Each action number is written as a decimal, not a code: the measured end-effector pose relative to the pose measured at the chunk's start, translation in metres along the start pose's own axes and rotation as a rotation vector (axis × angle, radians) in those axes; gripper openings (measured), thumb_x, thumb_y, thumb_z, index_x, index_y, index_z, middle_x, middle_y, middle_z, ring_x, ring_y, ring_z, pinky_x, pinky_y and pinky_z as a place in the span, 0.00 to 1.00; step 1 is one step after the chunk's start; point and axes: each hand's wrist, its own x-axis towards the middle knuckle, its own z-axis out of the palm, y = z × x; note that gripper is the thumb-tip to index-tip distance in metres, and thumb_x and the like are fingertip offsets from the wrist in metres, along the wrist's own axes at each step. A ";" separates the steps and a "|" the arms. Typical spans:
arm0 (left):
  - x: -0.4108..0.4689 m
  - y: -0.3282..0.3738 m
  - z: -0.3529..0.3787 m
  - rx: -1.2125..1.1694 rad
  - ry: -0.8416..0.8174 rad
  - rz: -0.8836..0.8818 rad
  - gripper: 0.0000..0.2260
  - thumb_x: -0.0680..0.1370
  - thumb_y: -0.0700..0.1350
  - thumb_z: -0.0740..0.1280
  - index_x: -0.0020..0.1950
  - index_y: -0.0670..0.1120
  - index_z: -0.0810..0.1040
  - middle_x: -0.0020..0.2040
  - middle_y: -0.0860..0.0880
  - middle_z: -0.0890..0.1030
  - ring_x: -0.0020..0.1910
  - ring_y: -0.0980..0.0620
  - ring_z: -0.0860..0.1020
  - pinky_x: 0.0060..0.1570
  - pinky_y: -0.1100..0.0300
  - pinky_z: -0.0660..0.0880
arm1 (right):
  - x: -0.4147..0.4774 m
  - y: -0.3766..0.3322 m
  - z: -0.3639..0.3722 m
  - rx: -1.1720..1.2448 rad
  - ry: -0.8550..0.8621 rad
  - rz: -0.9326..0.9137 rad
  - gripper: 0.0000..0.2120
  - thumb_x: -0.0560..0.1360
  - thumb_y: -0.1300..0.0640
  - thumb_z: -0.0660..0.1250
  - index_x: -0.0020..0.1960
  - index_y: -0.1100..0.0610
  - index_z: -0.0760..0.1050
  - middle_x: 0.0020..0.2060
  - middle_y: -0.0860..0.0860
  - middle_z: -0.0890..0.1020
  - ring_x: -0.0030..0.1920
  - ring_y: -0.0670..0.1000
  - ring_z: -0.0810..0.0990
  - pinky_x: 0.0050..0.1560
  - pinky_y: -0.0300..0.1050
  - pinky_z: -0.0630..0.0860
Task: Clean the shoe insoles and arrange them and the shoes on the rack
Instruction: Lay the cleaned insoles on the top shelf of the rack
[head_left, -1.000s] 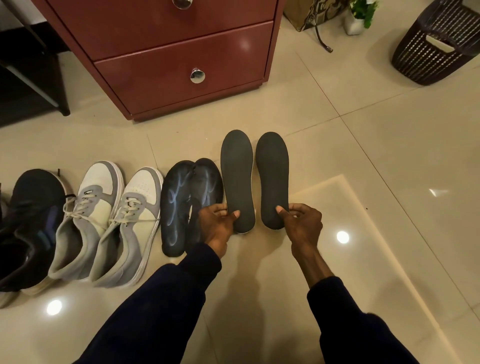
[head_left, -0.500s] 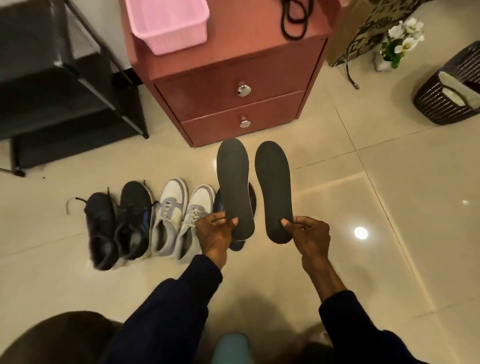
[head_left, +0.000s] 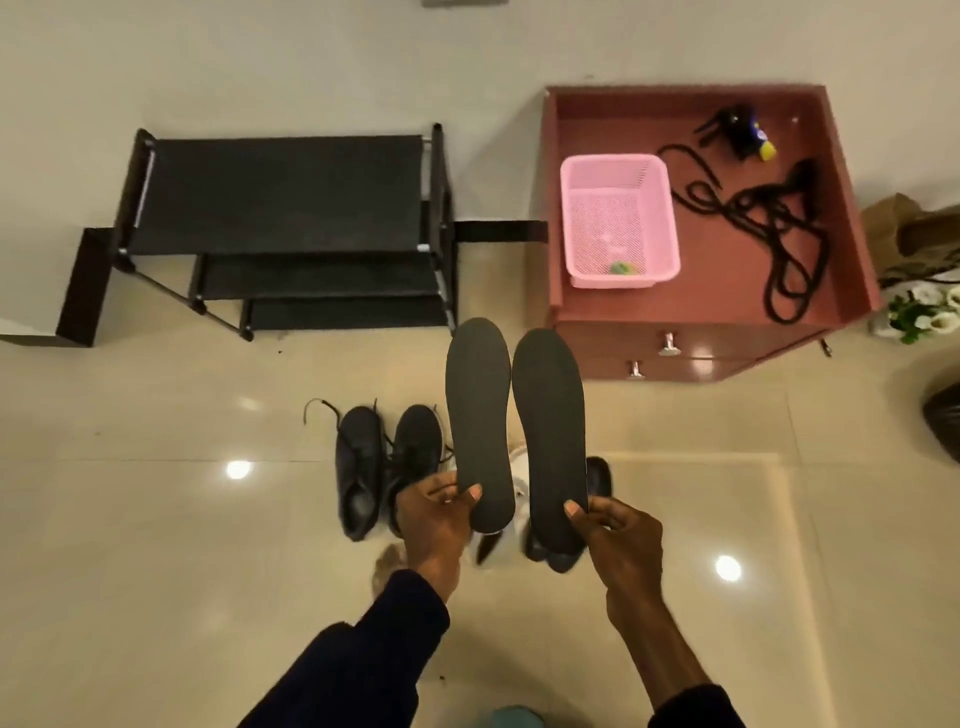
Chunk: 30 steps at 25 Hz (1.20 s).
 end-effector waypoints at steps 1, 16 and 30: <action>0.013 0.016 -0.018 -0.021 0.013 -0.005 0.10 0.73 0.31 0.76 0.46 0.46 0.84 0.44 0.45 0.87 0.46 0.45 0.86 0.51 0.49 0.84 | -0.007 -0.018 0.022 0.018 -0.024 0.011 0.07 0.70 0.57 0.78 0.47 0.56 0.83 0.39 0.50 0.85 0.40 0.48 0.83 0.30 0.31 0.75; 0.262 0.199 -0.134 0.029 0.118 0.064 0.09 0.71 0.36 0.79 0.40 0.48 0.82 0.44 0.42 0.86 0.46 0.40 0.86 0.45 0.43 0.84 | 0.084 -0.211 0.317 0.112 -0.051 0.081 0.14 0.66 0.56 0.82 0.49 0.57 0.85 0.42 0.52 0.87 0.41 0.49 0.84 0.46 0.46 0.81; 0.405 0.224 -0.099 0.157 0.184 0.112 0.10 0.67 0.44 0.84 0.38 0.50 0.83 0.43 0.46 0.86 0.44 0.43 0.86 0.44 0.41 0.85 | 0.164 -0.261 0.386 0.111 0.032 0.101 0.16 0.68 0.58 0.80 0.52 0.62 0.82 0.51 0.57 0.85 0.50 0.56 0.83 0.54 0.54 0.82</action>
